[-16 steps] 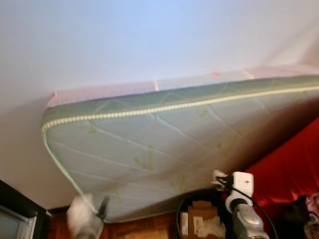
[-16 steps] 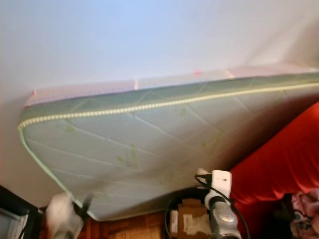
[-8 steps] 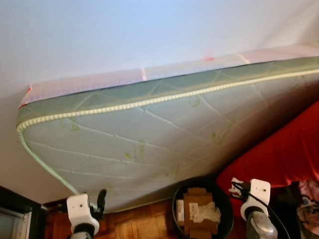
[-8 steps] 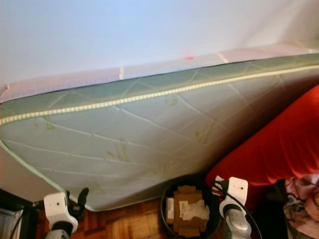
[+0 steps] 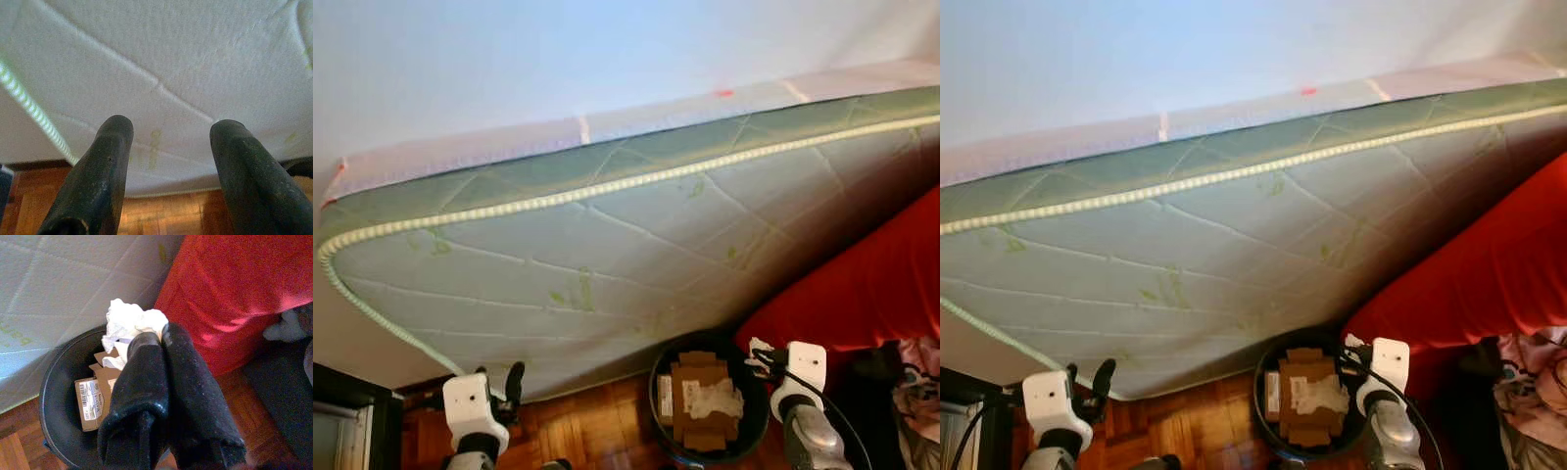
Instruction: Clean up the room
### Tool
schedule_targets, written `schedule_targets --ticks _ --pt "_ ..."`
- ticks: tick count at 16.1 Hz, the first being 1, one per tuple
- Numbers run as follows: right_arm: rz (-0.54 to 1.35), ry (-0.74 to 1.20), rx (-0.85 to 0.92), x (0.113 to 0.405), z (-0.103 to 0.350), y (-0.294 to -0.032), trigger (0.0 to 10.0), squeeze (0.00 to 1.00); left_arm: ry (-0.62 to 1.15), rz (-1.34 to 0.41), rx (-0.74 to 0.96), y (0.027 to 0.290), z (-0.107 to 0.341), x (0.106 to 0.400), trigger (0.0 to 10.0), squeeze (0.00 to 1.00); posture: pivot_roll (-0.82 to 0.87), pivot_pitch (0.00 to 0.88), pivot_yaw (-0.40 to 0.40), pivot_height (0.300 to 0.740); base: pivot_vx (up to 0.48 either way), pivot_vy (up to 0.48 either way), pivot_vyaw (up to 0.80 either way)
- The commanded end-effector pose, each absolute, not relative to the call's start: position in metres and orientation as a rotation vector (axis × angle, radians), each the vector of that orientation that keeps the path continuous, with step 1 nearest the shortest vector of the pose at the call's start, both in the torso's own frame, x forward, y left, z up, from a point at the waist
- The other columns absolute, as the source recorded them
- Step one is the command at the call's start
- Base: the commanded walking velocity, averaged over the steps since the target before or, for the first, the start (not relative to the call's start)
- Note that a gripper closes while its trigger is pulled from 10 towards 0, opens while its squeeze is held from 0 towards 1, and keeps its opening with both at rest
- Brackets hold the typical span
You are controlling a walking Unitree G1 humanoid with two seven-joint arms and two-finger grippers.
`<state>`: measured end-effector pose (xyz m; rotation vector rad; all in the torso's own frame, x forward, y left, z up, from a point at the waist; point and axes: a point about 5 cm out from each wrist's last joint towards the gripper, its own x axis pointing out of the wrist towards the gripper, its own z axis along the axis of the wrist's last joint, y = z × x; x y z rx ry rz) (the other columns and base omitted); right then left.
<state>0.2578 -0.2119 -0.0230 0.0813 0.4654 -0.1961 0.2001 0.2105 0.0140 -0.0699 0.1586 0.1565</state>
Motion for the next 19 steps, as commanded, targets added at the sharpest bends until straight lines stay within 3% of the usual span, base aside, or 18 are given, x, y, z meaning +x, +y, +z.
schedule_targets --ticks 1,10,19 --pt "-0.197 0.485 0.075 0.253 -0.027 -0.214 10.0 0.0 0.18 0.171 -0.091 0.21 0.012 0.195 10.0 0.0 0.1 0.262 -0.053 0.705 0.0 0.0 0.0" --pt "-0.113 0.485 0.049 0.263 -0.022 -0.199 10.0 0.0 0.198 0.181 -0.096 0.209 0.019 0.188 10.0 0.0 0.12 0.293 -0.06 0.672 0.0 0.0 0.0" --pt "-0.113 0.54 0.052 0.271 -0.021 -0.193 10.0 0.0 0.195 0.177 -0.095 0.207 0.033 0.176 10.0 0.0 0.14 0.374 -0.057 0.672 0.0 0.0 0.0"
